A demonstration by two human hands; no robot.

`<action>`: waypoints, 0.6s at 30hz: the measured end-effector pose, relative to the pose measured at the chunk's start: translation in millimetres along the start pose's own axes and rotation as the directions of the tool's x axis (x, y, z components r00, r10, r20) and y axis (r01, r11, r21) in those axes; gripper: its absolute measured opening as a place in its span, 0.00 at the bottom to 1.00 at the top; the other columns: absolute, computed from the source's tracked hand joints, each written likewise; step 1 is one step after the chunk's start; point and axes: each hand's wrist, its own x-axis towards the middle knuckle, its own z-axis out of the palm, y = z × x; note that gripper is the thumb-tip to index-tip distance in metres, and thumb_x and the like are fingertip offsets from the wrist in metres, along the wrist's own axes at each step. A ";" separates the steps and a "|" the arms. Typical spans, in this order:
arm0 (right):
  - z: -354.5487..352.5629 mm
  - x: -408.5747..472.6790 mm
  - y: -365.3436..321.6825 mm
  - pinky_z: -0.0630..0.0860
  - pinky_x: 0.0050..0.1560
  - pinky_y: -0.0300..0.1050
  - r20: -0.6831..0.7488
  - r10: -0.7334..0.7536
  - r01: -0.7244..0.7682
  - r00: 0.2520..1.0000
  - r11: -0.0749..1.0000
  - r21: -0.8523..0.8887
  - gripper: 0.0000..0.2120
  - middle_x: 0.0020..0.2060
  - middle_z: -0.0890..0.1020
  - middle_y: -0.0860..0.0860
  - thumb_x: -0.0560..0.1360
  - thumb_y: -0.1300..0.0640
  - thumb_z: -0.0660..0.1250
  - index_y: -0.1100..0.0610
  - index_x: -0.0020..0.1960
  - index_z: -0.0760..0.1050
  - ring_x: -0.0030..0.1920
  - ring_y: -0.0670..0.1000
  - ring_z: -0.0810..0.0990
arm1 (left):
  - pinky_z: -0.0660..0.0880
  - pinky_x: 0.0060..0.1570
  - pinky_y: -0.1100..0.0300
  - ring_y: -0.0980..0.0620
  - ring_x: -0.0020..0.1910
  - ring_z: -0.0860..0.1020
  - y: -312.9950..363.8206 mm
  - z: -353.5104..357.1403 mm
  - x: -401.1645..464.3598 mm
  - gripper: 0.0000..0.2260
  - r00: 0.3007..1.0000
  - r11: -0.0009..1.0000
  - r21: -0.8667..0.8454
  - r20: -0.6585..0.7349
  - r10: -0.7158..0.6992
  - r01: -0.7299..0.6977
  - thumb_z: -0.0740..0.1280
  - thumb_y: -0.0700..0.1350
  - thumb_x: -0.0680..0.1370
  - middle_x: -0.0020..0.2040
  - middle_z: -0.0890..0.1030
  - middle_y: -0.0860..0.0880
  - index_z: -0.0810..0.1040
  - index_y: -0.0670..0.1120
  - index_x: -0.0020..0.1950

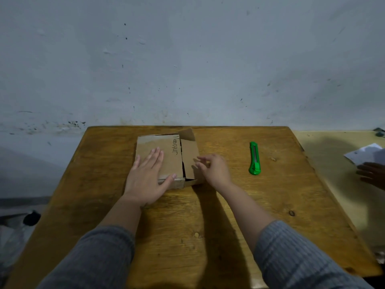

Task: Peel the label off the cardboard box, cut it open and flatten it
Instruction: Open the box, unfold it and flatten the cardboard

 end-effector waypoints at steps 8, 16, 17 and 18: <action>16.5 -2.8 -19.5 0.66 0.67 0.53 0.080 -0.178 0.193 0.981 0.949 -0.249 0.22 0.65 0.71 0.49 0.74 0.50 0.67 0.44 0.67 0.70 0.66 0.52 0.65 | 0.42 0.75 0.47 0.56 0.77 0.43 0.2 0.4 -1.5 0.39 1.000 1.000 0.004 -0.010 -0.008 0.008 0.36 0.70 0.74 0.79 0.45 0.51 0.44 0.48 0.79; 14.1 -6.2 -14.2 0.75 0.59 0.52 0.070 -0.160 0.171 0.985 0.966 -0.192 0.18 0.62 0.73 0.49 0.76 0.53 0.63 0.45 0.65 0.73 0.62 0.52 0.72 | 0.43 0.75 0.47 0.56 0.77 0.44 -1.9 2.5 -1.5 0.38 1.000 1.000 -0.011 -0.022 -0.003 0.002 0.38 0.71 0.75 0.79 0.46 0.51 0.45 0.48 0.79; 11.0 -6.7 -13.4 0.77 0.55 0.50 0.065 -0.161 0.171 0.985 0.967 -0.190 0.17 0.61 0.74 0.49 0.76 0.52 0.62 0.46 0.65 0.73 0.58 0.51 0.75 | 0.43 0.75 0.47 0.56 0.77 0.44 -1.7 2.8 -1.5 0.38 1.000 1.000 -0.010 -0.025 -0.005 0.004 0.38 0.71 0.75 0.79 0.46 0.52 0.45 0.49 0.78; 8.0 -6.8 -12.5 0.79 0.52 0.48 0.049 -0.163 0.170 0.985 0.967 -0.192 0.17 0.60 0.75 0.49 0.77 0.52 0.62 0.47 0.66 0.73 0.55 0.50 0.77 | 0.43 0.75 0.47 0.56 0.77 0.44 -1.3 2.7 -1.4 0.38 1.000 1.000 -0.010 -0.029 -0.007 0.006 0.38 0.71 0.75 0.79 0.46 0.52 0.45 0.49 0.79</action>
